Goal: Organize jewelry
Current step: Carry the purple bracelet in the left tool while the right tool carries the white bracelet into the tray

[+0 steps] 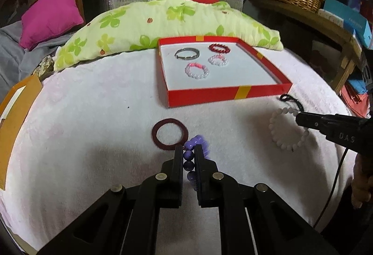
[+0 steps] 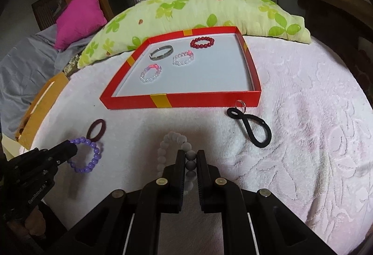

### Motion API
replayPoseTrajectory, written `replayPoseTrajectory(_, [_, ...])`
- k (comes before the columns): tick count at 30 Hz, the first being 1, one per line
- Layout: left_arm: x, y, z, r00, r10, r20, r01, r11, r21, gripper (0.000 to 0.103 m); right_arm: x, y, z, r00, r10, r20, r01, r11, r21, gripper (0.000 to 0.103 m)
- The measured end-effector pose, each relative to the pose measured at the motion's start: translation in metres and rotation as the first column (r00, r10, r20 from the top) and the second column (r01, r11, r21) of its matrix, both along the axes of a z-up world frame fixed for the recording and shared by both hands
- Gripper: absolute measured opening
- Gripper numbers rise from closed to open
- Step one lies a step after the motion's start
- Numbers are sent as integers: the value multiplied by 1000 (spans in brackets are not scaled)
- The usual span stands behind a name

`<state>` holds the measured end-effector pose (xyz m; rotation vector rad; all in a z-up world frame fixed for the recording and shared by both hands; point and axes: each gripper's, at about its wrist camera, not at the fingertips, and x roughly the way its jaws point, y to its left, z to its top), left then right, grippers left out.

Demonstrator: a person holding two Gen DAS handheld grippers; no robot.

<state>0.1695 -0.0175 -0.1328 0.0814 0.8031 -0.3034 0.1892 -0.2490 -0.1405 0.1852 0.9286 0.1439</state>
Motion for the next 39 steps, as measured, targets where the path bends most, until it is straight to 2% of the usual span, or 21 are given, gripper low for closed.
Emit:
replayPoseTrajectory(8, [-5, -5, 14, 1000, -14, 15, 14, 1000, -22, 9, -5, -1, 12, 999, 9, 31, -10, 999, 31, 11])
replayPoseTrajectory(19, [-3, -14, 27, 1000, 2, 30, -2, 1000, 19, 9, -5, -4, 34, 997, -9, 82, 6, 999, 35, 11])
replayPoseTrajectory(28, [12, -21, 46, 997, 31, 75, -36, 997, 69, 9, 3, -6, 47, 995, -26, 96, 23, 999, 37, 11])
replayPoseTrajectory(39, [45, -45, 83, 988, 18, 153, -28, 997, 67, 9, 35, -8, 67, 990, -39, 136, 33, 999, 43, 11])
